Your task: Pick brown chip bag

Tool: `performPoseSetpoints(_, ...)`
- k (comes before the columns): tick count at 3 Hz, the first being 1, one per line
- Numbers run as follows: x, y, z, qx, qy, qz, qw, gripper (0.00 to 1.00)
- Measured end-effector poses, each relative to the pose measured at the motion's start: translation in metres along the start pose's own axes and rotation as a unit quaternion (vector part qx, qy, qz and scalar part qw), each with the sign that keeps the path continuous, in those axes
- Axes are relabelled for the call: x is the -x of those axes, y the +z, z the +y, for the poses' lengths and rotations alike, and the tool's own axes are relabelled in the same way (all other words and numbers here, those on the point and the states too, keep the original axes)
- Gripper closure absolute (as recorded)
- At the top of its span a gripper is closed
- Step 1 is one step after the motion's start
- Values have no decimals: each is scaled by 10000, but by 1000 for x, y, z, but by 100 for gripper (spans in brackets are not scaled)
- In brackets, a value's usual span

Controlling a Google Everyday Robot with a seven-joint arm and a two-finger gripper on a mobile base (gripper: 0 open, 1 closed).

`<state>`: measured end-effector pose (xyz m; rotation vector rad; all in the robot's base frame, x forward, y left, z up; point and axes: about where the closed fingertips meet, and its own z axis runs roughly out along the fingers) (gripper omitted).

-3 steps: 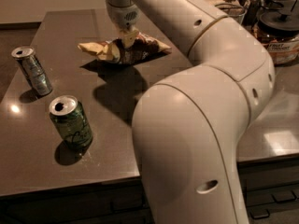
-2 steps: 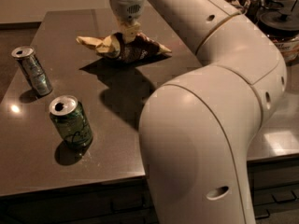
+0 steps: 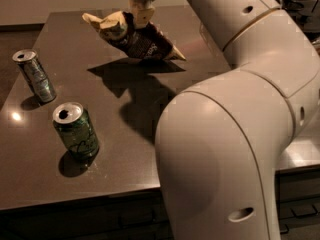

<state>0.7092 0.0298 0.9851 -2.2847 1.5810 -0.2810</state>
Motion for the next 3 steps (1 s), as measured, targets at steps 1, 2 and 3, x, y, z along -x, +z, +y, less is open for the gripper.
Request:
performPoseSetpoints(1, -6, -24, -7, -249, 245, -1, 9994, 100)
performPoseSetpoints(2, -18, -59, -7, -511, 615, -69, 9968, 100)
performPoseSetpoints(3, -18, -59, -8, -513, 622, -75, 9967, 100)
